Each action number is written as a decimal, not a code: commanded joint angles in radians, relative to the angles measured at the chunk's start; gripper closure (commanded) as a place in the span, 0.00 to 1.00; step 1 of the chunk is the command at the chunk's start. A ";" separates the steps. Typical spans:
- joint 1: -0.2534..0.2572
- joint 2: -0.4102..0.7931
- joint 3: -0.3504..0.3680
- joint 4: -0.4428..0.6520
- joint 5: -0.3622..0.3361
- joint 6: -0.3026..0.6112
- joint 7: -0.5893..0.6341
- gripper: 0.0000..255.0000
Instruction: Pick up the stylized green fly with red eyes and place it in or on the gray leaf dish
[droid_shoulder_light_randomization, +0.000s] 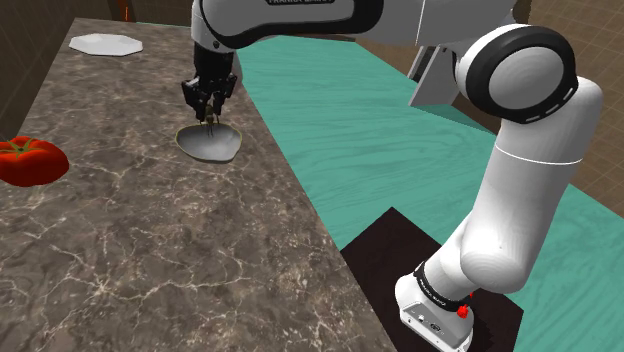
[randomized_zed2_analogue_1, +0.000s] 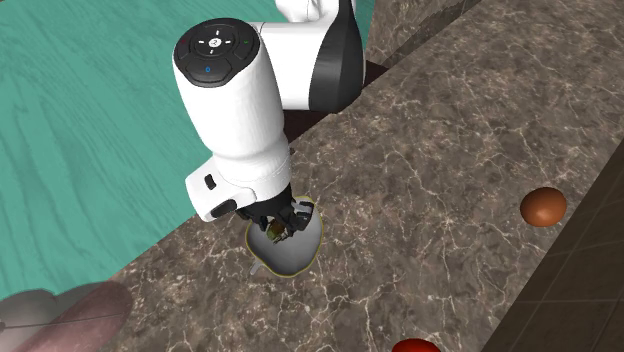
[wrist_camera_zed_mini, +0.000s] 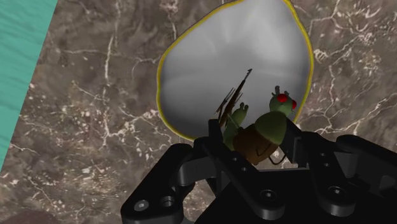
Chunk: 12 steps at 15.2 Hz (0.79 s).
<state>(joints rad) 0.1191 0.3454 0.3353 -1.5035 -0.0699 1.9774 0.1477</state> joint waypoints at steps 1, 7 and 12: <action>-0.001 0.000 0.000 -0.011 0.000 0.012 0.000 1.00; -0.001 0.000 0.000 -0.011 0.000 0.012 0.000 1.00; -0.001 0.000 0.000 -0.011 0.000 0.012 0.000 0.00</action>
<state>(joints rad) 0.1184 0.3454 0.3350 -1.5141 -0.0700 1.9889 0.1474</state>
